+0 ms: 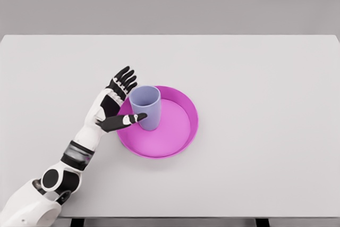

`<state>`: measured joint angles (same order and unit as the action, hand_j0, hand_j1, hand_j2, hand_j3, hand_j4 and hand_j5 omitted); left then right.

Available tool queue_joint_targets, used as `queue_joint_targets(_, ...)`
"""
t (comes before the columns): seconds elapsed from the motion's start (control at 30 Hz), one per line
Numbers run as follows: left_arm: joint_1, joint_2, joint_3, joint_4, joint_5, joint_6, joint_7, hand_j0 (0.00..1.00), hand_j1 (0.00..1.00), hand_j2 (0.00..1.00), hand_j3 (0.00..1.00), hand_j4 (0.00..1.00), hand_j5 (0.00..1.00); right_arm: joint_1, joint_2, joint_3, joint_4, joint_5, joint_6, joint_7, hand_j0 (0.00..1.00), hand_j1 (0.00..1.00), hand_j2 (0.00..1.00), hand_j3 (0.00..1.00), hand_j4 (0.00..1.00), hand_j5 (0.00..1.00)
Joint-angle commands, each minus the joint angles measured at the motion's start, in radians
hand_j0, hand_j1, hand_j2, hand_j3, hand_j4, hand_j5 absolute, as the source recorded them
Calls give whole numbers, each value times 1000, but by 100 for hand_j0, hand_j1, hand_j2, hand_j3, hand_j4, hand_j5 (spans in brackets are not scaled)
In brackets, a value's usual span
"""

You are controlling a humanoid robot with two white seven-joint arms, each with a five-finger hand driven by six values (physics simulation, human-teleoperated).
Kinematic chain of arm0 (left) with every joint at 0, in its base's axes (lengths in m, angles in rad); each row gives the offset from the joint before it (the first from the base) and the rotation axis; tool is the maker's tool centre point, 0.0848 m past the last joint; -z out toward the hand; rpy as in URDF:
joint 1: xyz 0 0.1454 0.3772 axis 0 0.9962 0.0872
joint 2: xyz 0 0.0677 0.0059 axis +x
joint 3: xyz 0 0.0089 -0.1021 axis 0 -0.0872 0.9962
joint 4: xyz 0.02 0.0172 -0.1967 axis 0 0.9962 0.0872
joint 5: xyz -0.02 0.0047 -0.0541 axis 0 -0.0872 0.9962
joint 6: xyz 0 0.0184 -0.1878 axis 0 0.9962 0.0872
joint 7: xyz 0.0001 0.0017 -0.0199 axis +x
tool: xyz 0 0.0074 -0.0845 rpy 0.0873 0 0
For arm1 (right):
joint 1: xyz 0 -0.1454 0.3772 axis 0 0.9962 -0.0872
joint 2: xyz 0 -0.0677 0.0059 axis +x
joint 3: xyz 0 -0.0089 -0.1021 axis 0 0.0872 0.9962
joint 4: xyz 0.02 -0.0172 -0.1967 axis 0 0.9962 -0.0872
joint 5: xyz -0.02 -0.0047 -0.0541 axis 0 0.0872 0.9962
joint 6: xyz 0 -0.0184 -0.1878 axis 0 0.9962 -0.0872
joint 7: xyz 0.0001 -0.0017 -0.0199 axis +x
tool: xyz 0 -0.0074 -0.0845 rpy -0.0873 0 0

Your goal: Flip the cup with left arm and place it on the plate

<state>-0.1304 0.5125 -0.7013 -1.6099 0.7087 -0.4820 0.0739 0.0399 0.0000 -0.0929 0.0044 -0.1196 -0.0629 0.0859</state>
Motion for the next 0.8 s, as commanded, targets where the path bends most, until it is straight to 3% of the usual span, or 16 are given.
queue_joint_targets(0.0,0,6,2,-4,-2,-12,0,100,100,100,100,100,100,0,0,1,0,0,0,0,100,100,100,100,100,100)
queue_joint_targets(0.3,77,109,60,-99,-14,-29,0,100,100,100,100,100,100,0,0,1,0,0,0,0,100,100,100,100,100,100)
queue_joint_targets(0.4,98,216,100,-114,-77,-102,-2,100,100,100,100,100,100,0,0,1,0,0,0,0,100,100,100,100,100,100)
queue_joint_targets(0.5,100,333,210,-107,-256,-110,-2,100,100,100,100,100,100,0,0,-1,0,0,0,0,100,100,100,100,100,100)
queue_joint_targets(0.67,98,451,281,-102,-313,-107,0,100,100,100,100,100,100,0,0,-1,-1,0,0,0,100,100,100,100,100,100)
queue_joint_targets(0.77,95,482,283,-102,-314,-99,-2,100,100,100,100,100,100,0,0,-1,0,0,0,0,100,100,100,100,100,100)
